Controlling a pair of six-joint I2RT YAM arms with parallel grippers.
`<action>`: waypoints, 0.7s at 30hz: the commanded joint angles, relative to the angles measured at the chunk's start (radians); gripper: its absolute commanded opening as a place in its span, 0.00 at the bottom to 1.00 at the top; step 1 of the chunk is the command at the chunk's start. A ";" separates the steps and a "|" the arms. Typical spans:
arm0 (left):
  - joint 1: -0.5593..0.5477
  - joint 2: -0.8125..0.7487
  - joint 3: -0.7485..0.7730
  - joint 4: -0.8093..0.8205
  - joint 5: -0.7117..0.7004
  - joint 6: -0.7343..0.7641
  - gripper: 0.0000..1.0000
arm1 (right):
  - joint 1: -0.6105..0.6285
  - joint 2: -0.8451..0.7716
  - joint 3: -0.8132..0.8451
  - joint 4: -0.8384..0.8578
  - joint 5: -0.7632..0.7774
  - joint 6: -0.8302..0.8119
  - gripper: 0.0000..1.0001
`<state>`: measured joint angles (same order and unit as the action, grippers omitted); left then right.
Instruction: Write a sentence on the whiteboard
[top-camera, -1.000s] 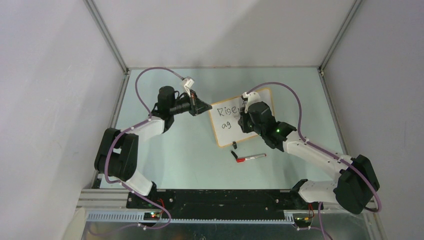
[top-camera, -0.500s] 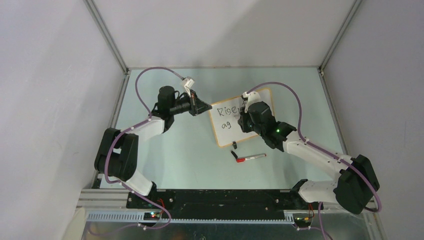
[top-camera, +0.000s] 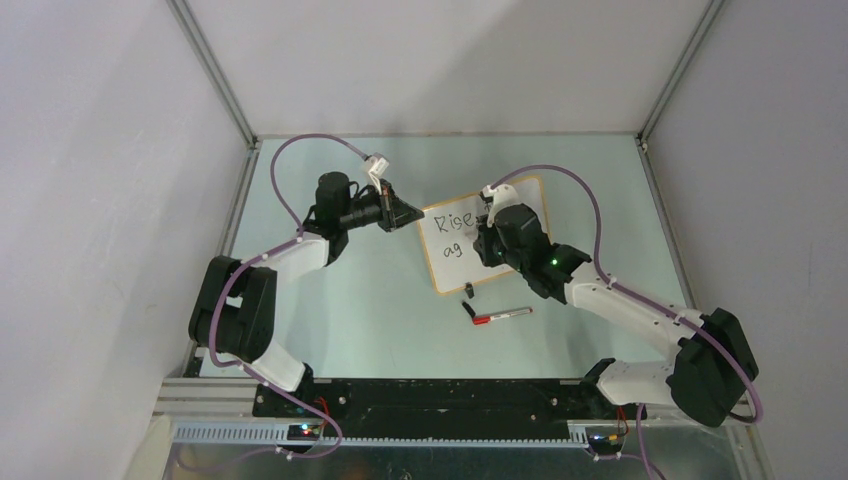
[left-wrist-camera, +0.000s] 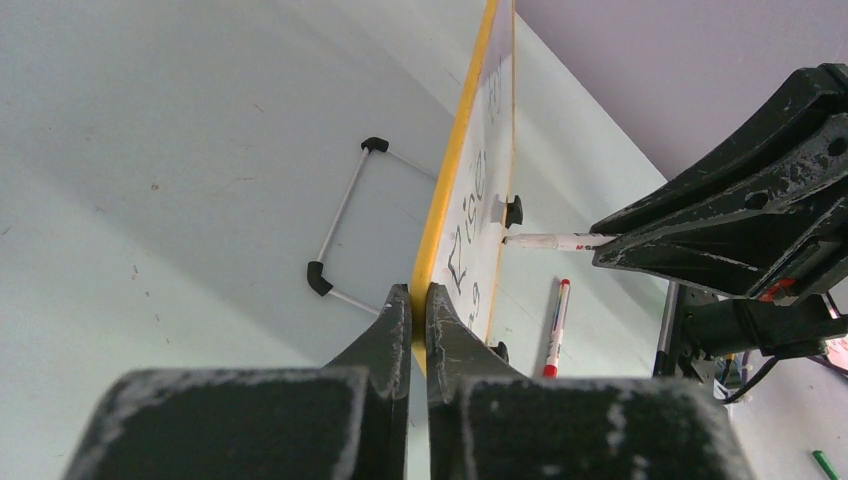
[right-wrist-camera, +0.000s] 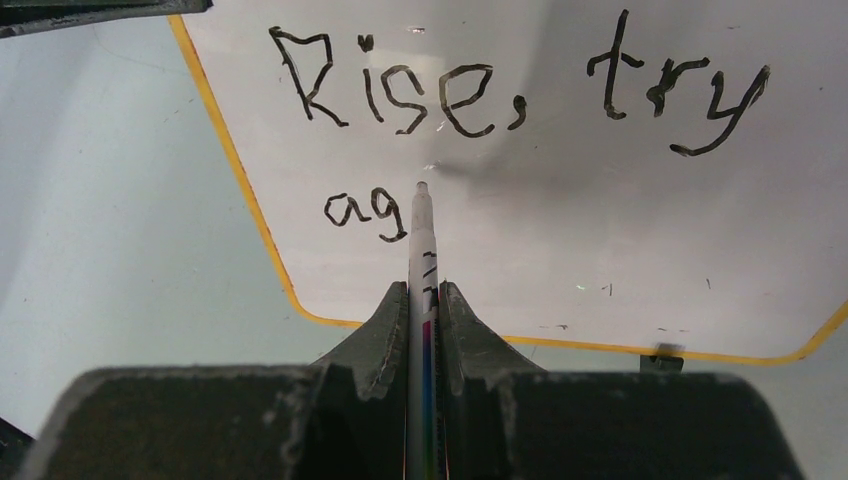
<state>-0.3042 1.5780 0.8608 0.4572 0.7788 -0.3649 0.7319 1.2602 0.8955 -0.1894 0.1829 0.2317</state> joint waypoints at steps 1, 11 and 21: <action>-0.015 -0.016 0.023 -0.055 -0.029 0.052 0.03 | 0.006 0.011 -0.003 0.018 -0.001 -0.010 0.00; -0.017 -0.016 0.025 -0.055 -0.027 0.052 0.03 | 0.007 0.023 -0.003 0.012 0.009 -0.007 0.00; -0.019 -0.017 0.026 -0.056 -0.026 0.052 0.03 | 0.007 0.033 -0.003 0.015 0.013 -0.008 0.00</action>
<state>-0.3054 1.5764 0.8608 0.4549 0.7769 -0.3645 0.7319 1.2869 0.8917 -0.1905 0.1833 0.2317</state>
